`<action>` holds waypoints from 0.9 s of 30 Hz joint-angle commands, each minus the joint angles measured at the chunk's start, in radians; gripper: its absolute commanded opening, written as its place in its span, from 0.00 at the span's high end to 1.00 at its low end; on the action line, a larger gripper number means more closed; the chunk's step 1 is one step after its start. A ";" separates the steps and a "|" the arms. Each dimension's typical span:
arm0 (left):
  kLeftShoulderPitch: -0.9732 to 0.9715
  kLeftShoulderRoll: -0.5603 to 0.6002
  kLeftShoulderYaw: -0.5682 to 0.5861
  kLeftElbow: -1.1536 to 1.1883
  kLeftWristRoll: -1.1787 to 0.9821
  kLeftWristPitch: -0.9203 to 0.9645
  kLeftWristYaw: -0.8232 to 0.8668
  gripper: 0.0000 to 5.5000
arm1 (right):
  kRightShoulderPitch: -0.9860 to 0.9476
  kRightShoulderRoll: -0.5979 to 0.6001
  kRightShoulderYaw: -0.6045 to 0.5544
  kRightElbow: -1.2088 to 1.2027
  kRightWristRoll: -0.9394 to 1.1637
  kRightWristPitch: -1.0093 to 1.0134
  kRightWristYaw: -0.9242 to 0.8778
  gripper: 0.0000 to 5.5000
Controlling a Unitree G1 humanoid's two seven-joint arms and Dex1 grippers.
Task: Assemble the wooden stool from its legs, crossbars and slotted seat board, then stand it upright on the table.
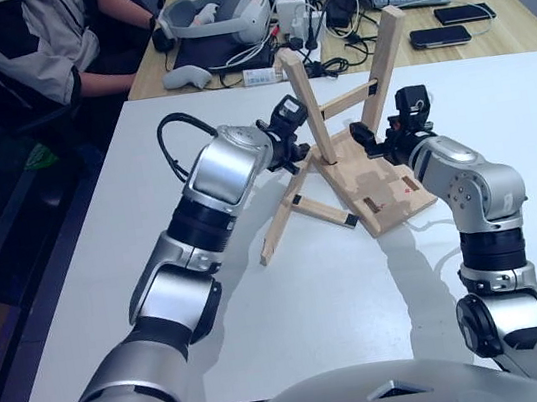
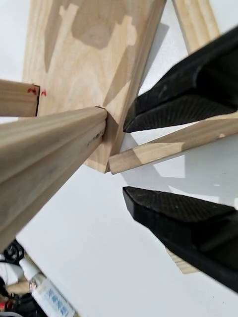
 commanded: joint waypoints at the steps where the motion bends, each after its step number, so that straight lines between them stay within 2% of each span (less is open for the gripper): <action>1: -0.053 -0.022 -0.025 0.123 0.035 -0.071 -0.056 0.58 | 0.019 -0.008 0.005 -0.010 -0.016 -0.016 -0.005 0.17; 4: -0.074 -0.059 -0.013 0.204 0.056 -0.101 -0.049 0.50 | 0.027 -0.006 0.010 -0.013 -0.025 -0.017 -0.009 0.17; 16: -0.190 -0.221 0.125 0.606 0.095 -0.261 0.069 0.50 | 0.028 -0.021 0.001 -0.004 -0.043 -0.023 -0.004 0.17; 22: -0.214 -0.258 0.186 0.689 0.103 -0.298 0.112 0.50 | 0.024 -0.031 0.002 -0.001 -0.041 -0.017 0.006 0.17; 27: -0.187 -0.259 0.173 0.684 0.137 -0.290 0.096 0.50 | 0.025 -0.039 0.001 -0.006 -0.039 -0.011 0.009 0.17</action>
